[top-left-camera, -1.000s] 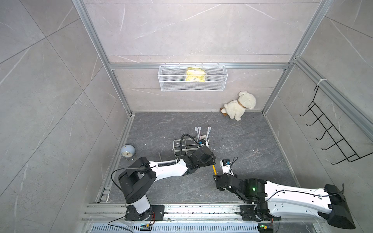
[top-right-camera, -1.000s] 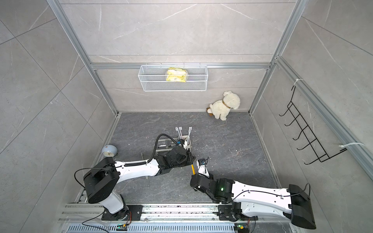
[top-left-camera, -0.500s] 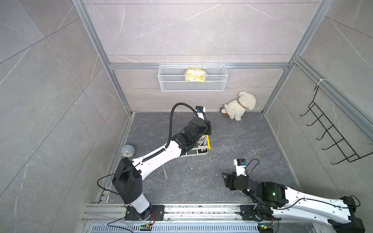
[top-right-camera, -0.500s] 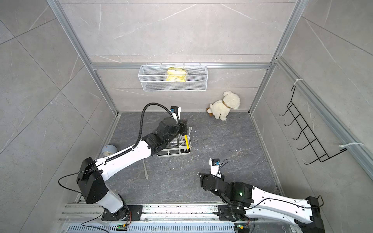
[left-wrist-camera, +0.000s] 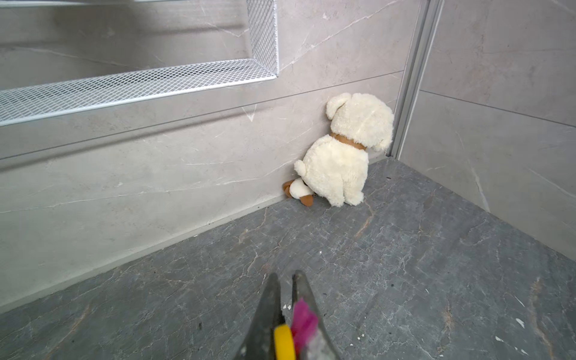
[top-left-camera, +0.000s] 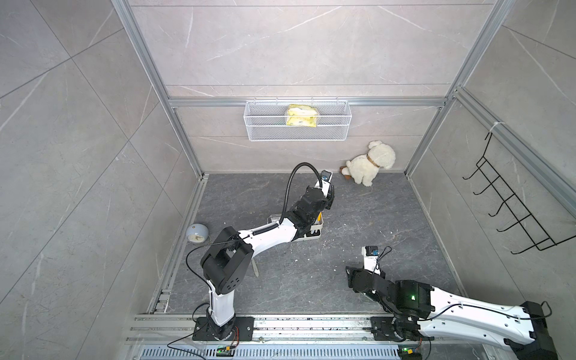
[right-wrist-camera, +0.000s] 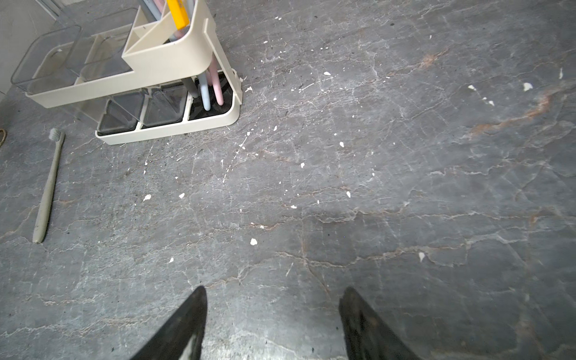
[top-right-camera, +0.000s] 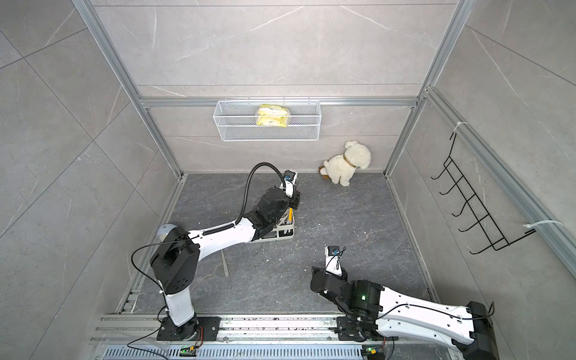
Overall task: Place the toothbrush into the toothbrush holder
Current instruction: Place the toothbrush in the toothbrush holder.
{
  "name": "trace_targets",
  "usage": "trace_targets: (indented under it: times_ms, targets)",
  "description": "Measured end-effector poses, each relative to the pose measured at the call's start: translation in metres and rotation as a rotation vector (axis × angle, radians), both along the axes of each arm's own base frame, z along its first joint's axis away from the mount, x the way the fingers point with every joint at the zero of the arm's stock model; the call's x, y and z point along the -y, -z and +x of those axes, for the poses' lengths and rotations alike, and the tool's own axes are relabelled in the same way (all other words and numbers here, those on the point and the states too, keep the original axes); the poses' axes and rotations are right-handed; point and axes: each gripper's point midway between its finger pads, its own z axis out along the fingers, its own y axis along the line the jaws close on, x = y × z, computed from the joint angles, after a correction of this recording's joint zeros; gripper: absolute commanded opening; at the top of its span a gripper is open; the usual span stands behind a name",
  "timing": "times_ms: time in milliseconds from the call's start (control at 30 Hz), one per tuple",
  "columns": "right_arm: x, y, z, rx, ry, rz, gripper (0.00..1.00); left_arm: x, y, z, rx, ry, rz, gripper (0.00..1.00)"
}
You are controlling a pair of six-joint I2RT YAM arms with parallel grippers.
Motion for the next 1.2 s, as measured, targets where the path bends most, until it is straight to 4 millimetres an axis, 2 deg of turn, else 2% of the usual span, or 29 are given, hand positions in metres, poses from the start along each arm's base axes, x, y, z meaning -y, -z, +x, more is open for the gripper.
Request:
trace_targets:
  times_ms: [200, 533, 633, 833, 900, 1000, 1200]
  targets:
    - [0.008, 0.009, 0.003, -0.006, 0.029, -0.019, 0.7, -0.008, -0.004, 0.006, 0.032, -0.018, -0.025, 0.0]
    - [0.004, 0.02, 0.008, -0.034, 0.044, -0.032, 0.7, -0.018, 0.023, -0.006, 0.022, -0.015, 0.029, 0.0]
    - [0.0, 0.023, 0.01, -0.043, 0.041, -0.029, 0.7, -0.025, 0.01, -0.012, 0.04, -0.016, 0.016, 0.0]
    - [-0.006, 0.033, 0.011, -0.065, 0.028, -0.051, 0.7, -0.041, -0.045, -0.026, 0.142, -0.023, -0.064, 0.0]
    - [-0.009, 0.034, 0.011, -0.071, 0.023, -0.051, 0.7, -0.044, -0.056, -0.028, 0.167, -0.025, -0.082, 0.0]
    - [-0.011, 0.035, 0.011, -0.075, 0.019, -0.048, 0.7, -0.046, -0.057, -0.028, 0.182, -0.033, -0.086, 0.0]
    - [-0.012, 0.037, 0.011, -0.079, 0.016, -0.047, 0.7, -0.049, -0.041, -0.022, 0.176, -0.057, -0.075, 0.0]
